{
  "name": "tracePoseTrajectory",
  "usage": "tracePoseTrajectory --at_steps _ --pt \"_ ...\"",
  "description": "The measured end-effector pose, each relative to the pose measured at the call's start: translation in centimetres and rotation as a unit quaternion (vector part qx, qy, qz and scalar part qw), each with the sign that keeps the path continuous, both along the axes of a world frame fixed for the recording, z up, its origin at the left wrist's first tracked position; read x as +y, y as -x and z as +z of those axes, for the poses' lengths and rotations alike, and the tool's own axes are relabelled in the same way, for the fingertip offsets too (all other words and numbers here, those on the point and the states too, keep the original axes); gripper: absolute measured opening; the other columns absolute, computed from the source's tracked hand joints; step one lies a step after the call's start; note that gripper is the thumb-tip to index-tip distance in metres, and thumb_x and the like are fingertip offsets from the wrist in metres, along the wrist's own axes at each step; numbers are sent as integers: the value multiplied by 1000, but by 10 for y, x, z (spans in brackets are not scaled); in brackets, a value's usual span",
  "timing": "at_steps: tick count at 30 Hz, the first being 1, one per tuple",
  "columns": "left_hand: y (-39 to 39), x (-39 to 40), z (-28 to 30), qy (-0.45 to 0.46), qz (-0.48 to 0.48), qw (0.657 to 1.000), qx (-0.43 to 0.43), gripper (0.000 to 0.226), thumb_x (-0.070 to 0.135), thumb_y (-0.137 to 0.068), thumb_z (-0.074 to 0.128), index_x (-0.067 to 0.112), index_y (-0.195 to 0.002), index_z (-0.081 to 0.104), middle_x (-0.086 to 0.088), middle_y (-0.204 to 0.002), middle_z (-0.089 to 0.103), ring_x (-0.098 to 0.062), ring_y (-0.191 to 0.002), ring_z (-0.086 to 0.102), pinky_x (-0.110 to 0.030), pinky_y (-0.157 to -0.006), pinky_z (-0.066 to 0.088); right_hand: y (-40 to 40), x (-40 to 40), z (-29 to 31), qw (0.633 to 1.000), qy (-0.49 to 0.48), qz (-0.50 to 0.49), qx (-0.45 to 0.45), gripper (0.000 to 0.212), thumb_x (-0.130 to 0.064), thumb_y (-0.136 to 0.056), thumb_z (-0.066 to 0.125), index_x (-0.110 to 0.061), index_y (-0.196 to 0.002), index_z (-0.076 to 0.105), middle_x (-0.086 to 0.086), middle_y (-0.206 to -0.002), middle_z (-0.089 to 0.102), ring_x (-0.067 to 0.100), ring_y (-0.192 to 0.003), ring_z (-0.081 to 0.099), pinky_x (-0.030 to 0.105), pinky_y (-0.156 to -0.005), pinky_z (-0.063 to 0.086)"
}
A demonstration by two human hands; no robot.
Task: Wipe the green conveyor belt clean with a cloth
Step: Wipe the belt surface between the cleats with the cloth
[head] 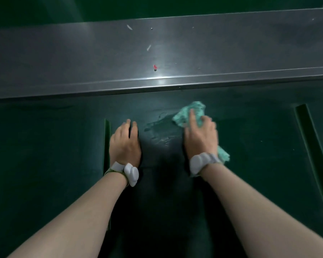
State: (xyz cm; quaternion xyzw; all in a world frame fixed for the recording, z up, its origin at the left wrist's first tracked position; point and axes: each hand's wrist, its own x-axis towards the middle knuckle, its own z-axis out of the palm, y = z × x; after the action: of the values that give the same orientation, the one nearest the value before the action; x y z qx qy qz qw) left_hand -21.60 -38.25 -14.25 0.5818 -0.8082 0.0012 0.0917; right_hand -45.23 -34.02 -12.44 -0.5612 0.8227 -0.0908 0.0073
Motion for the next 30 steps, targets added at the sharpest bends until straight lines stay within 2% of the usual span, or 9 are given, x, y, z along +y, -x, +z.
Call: tracePoseTrajectory --at_steps 5,7,10,13,17,19,22,24,30 --pt "3 1 2 -12 9 1000 -1 44 5 -92 59 3 -136 58 -18 -139 59 -38 -121 59 -47 -85 50 104 9 9 971 -30 -236 -11 57 -45 -104 39 -24 -157 35 25 -130 44 44 -111 46 50 -92 44" --pt "4 2 -3 -10 15 1000 -1 46 6 -90 59 3 -136 59 -17 -140 59 -37 -122 59 -45 -85 48 98 6 6 965 -23 -259 -19 57 -44 -106 35 -21 -158 33 24 -132 41 43 -114 44 51 -93 44" --pt "5 1 -9 3 24 1000 -2 47 9 -90 55 5 -136 60 -16 -140 59 -36 -121 58 -43 -85 45 47 -16 2 983 -5 -180 -22 56 -39 -103 44 -19 -155 38 27 -130 45 44 -108 48 48 -85 47" --pt "4 -1 -10 10 28 1000 -8 45 14 -89 54 7 -132 62 -15 -137 61 -35 -118 59 -42 -84 42 -46 -37 -3 999 33 -25 -29 51 -32 -98 59 -15 -146 52 24 -114 56 37 -85 53 41 -66 51" --pt "0 -4 -8 3 20 999 -30 26 23 -93 63 10 -115 62 -11 -126 65 -32 -106 65 -40 -76 45 -131 -35 0 990 -4 129 -50 54 -21 -95 48 -13 -148 49 16 -113 57 29 -82 53 38 -62 46" --pt "-3 -3 -7 -23 26 999 -35 31 19 -92 61 10 -122 61 -11 -132 63 -32 -110 64 -41 -79 46 -114 -37 -2 990 9 134 -30 54 -18 -96 43 -13 -149 49 17 -114 58 30 -82 53 38 -62 45" --pt "4 2 -4 -47 16 998 -24 47 13 -91 54 5 -138 57 -16 -143 58 -37 -122 59 -46 -90 48 -47 -31 -1 997 5 69 -21 55 -19 -90 65 -13 -145 55 20 -112 60 34 -81 54 39 -62 46" --pt "1 0 -1 -66 20 997 -23 48 15 -95 46 2 -141 54 -18 -145 55 -41 -125 55 -50 -94 48 1 -29 2 999 -14 37 -15 59 -22 -89 69 -14 -146 54 24 -113 58 38 -82 55 39 -64 48" --pt "6 2 2 -74 26 996 -29 46 10 -98 48 0 -143 49 -20 -148 50 -42 -129 50 -53 -95 45 194 27 11 984 -59 -169 14 55 -40 -104 47 -23 -155 38 30 -128 45 46 -108 47 49 -87 46"
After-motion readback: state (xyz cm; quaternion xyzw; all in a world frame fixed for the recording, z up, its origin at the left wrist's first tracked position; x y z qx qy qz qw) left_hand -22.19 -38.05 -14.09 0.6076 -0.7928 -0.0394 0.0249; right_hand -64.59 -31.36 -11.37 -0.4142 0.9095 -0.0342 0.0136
